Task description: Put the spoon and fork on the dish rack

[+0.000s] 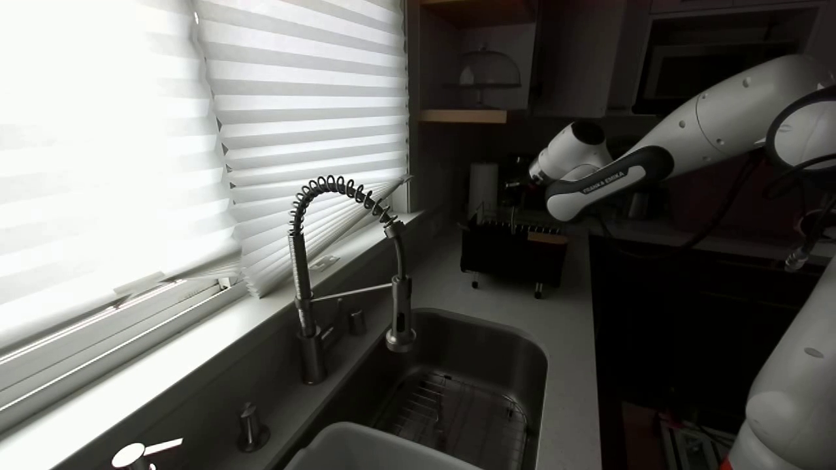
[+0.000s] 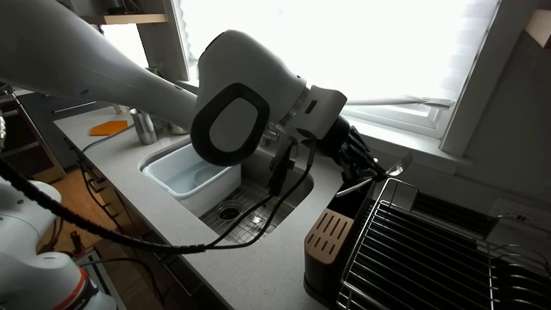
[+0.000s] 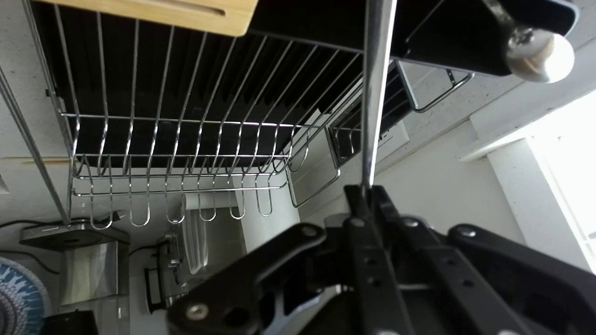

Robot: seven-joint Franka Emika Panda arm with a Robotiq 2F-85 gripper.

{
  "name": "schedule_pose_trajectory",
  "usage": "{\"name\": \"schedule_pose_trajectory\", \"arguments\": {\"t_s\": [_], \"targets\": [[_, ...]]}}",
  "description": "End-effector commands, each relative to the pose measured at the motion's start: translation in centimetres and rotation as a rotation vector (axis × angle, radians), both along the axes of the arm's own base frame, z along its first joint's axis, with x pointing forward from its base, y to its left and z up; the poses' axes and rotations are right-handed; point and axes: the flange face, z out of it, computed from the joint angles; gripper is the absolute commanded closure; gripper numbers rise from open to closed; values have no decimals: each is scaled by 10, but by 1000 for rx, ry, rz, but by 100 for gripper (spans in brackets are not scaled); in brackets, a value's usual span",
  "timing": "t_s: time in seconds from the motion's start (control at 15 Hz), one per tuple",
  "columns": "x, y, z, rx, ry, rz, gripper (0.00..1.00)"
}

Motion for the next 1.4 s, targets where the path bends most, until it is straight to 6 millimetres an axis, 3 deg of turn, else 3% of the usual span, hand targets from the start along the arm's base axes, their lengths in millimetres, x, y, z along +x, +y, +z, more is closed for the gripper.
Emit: {"name": "schedule_pose_trajectory", "arguments": {"t_s": [0.0,1.0,1.07,1.33], "targets": [[2,-11,-4,-12,-26,-28,98],[34,11,-46,-35,50,-6,98],[36,13,-48,-30,47,-7,78],[38,20,-49,-5,30,-6,47]]}}
